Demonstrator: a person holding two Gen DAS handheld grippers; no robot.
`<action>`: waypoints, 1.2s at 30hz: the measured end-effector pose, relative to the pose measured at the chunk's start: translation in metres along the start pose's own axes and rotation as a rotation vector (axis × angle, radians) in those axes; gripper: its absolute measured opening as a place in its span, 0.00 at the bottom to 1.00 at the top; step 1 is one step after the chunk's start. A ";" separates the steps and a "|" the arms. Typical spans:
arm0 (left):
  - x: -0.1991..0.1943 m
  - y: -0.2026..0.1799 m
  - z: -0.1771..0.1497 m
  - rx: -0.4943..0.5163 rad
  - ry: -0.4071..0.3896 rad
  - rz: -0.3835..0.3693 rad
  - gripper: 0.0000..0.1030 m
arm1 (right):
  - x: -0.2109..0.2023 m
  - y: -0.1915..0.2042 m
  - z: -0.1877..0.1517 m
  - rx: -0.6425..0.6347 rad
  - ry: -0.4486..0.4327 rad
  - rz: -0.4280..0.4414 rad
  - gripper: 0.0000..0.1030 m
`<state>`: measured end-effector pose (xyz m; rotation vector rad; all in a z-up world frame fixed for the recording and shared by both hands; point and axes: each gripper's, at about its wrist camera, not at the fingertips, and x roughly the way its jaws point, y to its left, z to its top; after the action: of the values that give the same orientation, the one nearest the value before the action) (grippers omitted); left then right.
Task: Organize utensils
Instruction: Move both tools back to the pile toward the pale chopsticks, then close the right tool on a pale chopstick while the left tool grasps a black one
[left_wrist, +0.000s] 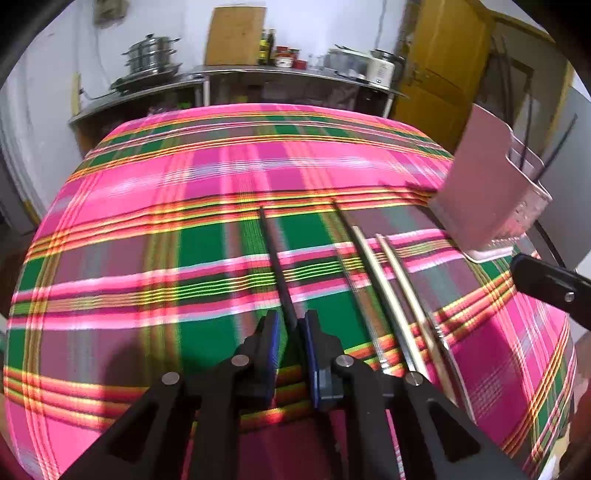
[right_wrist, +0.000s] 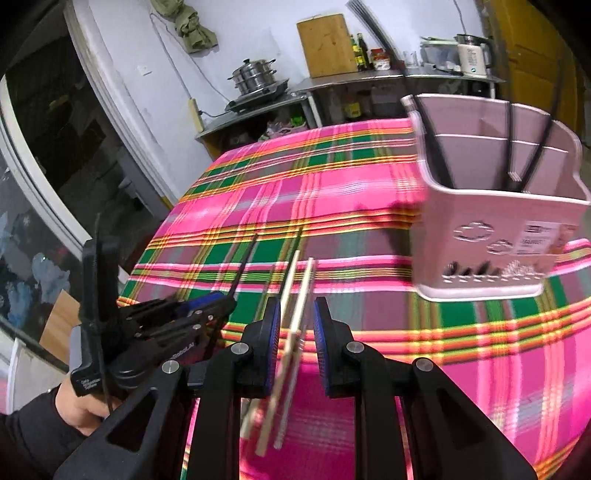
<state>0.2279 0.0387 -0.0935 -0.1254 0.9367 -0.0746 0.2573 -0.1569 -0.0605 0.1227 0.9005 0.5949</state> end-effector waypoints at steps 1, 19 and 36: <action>-0.001 0.005 -0.001 -0.010 -0.001 0.005 0.14 | 0.008 0.003 0.002 -0.002 0.008 0.011 0.18; 0.005 0.054 0.017 -0.179 0.020 -0.070 0.14 | 0.111 0.013 0.051 -0.037 0.124 -0.032 0.17; 0.032 0.051 0.049 -0.146 0.027 -0.067 0.11 | 0.144 0.019 0.066 -0.125 0.208 -0.138 0.07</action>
<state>0.2872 0.0890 -0.0976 -0.2913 0.9648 -0.0699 0.3675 -0.0551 -0.1138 -0.1153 1.0610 0.5404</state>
